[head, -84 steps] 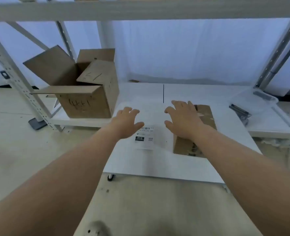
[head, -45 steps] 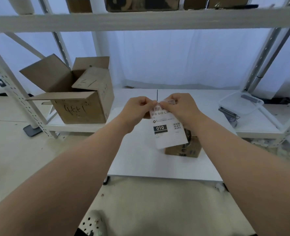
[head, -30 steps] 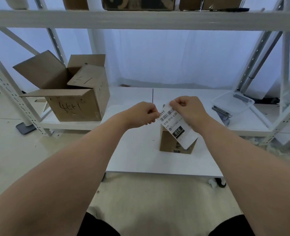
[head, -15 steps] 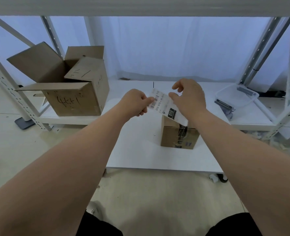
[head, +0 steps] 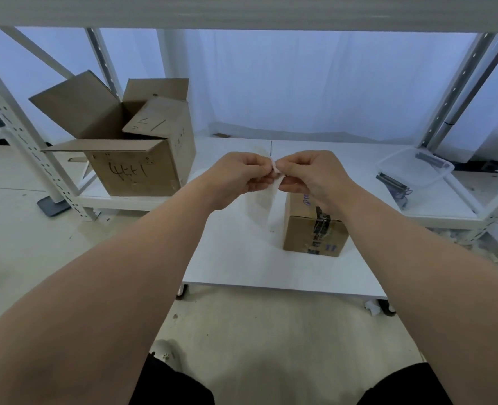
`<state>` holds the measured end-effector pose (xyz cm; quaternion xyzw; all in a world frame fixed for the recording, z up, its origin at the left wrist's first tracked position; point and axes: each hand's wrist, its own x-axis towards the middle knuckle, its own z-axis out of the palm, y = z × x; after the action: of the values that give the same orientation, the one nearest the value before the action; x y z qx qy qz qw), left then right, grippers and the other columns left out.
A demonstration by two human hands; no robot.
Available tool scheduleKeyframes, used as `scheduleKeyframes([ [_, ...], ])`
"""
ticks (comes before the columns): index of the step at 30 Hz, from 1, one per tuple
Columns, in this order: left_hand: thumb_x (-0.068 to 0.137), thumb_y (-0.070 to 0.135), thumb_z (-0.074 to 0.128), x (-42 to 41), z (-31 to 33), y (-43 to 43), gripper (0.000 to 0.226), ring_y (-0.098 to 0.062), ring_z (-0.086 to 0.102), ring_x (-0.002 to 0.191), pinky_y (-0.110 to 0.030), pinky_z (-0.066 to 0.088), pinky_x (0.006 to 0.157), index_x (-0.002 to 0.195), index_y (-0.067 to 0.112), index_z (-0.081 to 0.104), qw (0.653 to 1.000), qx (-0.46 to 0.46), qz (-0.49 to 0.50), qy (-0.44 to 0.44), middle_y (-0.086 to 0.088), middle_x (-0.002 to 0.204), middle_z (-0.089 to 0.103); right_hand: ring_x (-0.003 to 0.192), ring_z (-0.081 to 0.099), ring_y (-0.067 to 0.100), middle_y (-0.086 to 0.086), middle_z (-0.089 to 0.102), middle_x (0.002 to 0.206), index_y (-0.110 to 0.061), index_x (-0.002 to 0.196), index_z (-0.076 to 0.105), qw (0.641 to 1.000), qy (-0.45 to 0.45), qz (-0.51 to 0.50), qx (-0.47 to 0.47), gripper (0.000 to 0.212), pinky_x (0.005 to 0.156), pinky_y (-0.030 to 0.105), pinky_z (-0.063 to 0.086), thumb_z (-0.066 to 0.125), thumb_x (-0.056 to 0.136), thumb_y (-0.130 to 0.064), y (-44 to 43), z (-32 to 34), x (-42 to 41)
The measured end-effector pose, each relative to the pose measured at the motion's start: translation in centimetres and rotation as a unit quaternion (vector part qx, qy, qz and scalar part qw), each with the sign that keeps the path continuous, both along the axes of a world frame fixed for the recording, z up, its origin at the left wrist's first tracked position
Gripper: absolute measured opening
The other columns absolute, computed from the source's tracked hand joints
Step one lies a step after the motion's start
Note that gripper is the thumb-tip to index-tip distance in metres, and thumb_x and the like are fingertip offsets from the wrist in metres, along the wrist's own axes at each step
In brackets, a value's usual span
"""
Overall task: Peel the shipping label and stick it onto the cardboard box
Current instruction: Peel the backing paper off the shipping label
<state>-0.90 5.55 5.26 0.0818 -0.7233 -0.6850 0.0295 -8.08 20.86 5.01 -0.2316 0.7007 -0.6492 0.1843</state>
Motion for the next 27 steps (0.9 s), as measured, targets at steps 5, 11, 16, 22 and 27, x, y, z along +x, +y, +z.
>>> scheduleKeyframes([
  [5, 0.091, 0.012, 0.060, -0.1, 0.1, 0.7, 0.009, -0.015, 0.059, 0.082, -0.028, 0.052, 0.090, 0.085, 0.011, 0.068, 0.999, -0.034, 0.013, 0.006, -0.005, 0.086, 0.065, 0.069, 0.071, 0.014, 0.010, 0.073, 0.083, -0.002, 0.093, 0.071, 0.999, 0.016, -0.022, 0.024, 0.013, 0.069, 0.026, 0.060, 0.068, 0.085, -0.012, 0.2, -0.2, 0.1],
  [11, 0.089, 0.012, 0.062, -0.5, -0.3, 1.1, 0.010, -0.014, 0.063, 0.079, -0.022, 0.055, 0.082, 0.081, 0.008, 0.064, 0.992, -0.113, 0.043, 0.021, -0.008, 0.085, 0.066, 0.069, 0.068, 0.017, 0.012, 0.071, 0.088, -0.007, 0.090, 0.070, 0.996, 0.039, -0.051, 0.063, 0.009, 0.071, 0.029, 0.061, 0.067, 0.086, -0.014, -0.1, 0.0, 0.4],
  [16, 0.092, 0.015, 0.058, -0.5, -0.5, 1.3, 0.017, -0.014, 0.062, 0.076, -0.024, 0.055, 0.081, 0.077, 0.009, 0.062, 0.986, -0.154, 0.055, 0.043, -0.008, 0.084, 0.066, 0.068, 0.069, 0.016, 0.013, 0.071, 0.088, -0.005, 0.092, 0.069, 0.996, 0.025, -0.059, 0.058, 0.010, 0.069, 0.026, 0.061, 0.066, 0.087, -0.013, -0.2, 0.2, 0.7],
  [22, 0.092, 0.010, 0.056, -0.3, -0.2, 1.4, 0.014, -0.013, 0.059, 0.077, -0.018, 0.054, 0.077, 0.093, -0.002, 0.063, 0.979, -0.185, 0.061, 0.064, -0.008, 0.085, 0.064, 0.064, 0.069, 0.013, 0.011, 0.071, 0.079, -0.005, 0.086, 0.069, 0.998, -0.006, -0.047, 0.052, 0.009, 0.066, 0.026, 0.060, 0.068, 0.086, -0.014, 0.1, 0.4, 0.7],
  [27, 0.092, 0.013, 0.058, -0.1, -0.2, 1.1, 0.011, -0.014, 0.061, 0.079, -0.024, 0.054, 0.082, 0.090, 0.003, 0.064, 0.979, -0.181, 0.060, 0.074, -0.005, 0.083, 0.065, 0.064, 0.067, 0.015, 0.010, 0.068, 0.073, -0.005, 0.082, 0.069, 0.998, -0.022, -0.029, 0.045, 0.010, 0.063, 0.025, 0.059, 0.067, 0.087, -0.014, 0.3, 0.7, 0.9],
])
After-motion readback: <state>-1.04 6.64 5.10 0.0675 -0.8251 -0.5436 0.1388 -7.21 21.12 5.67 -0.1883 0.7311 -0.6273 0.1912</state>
